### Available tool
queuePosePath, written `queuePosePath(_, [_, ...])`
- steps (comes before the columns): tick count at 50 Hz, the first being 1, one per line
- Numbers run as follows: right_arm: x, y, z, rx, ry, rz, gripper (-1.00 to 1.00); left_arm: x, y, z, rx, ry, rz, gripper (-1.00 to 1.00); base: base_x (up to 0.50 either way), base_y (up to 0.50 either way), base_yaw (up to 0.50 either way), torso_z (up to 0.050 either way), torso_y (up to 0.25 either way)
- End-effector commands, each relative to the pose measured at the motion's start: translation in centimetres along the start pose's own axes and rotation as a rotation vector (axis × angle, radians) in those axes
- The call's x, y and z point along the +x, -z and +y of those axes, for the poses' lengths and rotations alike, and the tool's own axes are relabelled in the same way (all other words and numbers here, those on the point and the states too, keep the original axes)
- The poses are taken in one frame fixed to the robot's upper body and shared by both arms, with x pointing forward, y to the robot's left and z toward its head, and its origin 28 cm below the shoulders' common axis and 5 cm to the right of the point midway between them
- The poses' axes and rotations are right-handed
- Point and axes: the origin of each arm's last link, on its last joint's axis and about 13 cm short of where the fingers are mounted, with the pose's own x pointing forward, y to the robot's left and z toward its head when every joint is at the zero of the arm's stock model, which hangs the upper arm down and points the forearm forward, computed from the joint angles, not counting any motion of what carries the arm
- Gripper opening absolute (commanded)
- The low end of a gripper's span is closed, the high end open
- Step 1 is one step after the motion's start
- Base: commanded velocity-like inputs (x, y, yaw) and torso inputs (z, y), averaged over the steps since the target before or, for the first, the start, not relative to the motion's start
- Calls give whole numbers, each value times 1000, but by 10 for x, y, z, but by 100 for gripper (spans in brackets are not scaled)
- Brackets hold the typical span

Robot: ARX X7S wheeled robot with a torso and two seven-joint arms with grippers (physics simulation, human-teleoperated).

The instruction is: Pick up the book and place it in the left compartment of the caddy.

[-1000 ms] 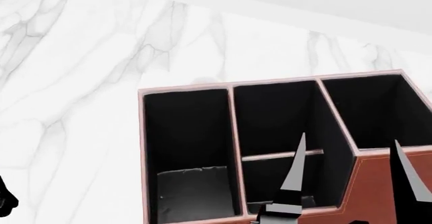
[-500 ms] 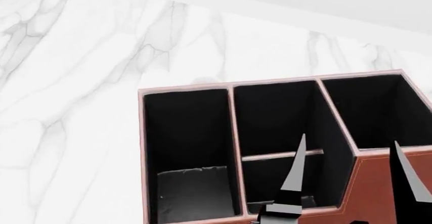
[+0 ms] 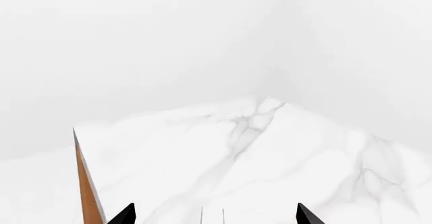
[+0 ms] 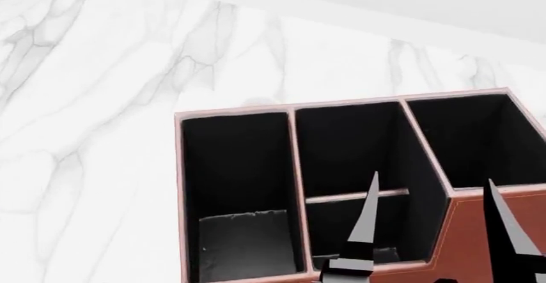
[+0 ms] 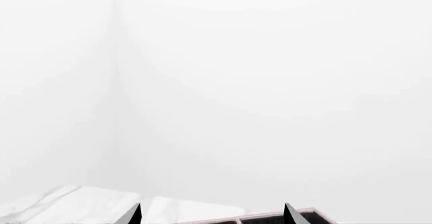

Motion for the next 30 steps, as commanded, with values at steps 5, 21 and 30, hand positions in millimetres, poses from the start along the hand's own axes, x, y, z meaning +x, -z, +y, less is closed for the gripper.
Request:
queuePosePath(5, [3, 1, -3, 4, 17, -10, 100, 18, 16, 8, -85, -57, 98, 100, 0, 0, 0, 0, 0])
queuePosePath(21, [4, 3, -4, 6, 16, -6, 100, 24, 28, 7, -70, -56, 170, 100, 0, 0, 0, 0, 0])
queuePosePath(30, [4, 5, -3, 8, 13, -1, 100, 27, 33, 5, -61, -52, 218, 100, 0, 0, 0, 0, 0])
